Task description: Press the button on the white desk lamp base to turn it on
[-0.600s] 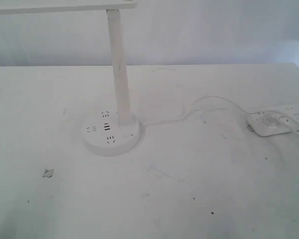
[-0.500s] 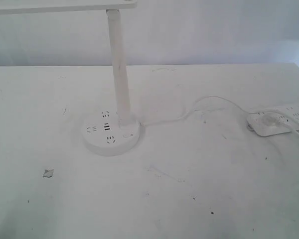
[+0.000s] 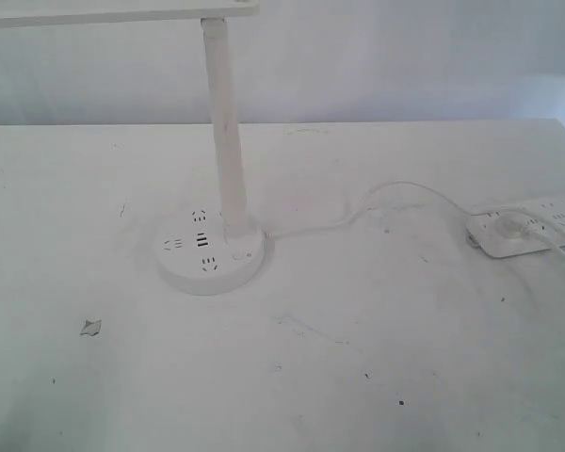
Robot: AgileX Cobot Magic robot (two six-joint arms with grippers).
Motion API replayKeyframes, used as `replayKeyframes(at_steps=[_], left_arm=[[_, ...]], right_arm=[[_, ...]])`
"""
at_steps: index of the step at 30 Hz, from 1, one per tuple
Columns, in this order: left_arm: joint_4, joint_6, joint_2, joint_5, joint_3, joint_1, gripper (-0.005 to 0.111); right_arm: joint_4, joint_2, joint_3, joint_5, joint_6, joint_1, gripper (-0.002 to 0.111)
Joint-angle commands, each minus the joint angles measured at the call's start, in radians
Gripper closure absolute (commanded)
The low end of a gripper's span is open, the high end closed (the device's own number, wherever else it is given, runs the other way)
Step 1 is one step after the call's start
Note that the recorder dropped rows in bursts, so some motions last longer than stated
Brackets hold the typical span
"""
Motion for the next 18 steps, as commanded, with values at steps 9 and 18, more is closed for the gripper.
replayKeyframes(at_steps=[9, 18], left_arm=[[-0.006, -0.003, -0.004, 0.001, 0.003, -0.009, 0.107], [-0.006, -0.003, -0.004, 0.001, 0.003, -0.009, 0.107]], right_arm=[[-0.015, -0.005, 0.001, -0.035, -0.026, -0.004, 0.108], [-0.002, -0.005, 0.001, -0.433, -0.006, -0.004, 0.108]])
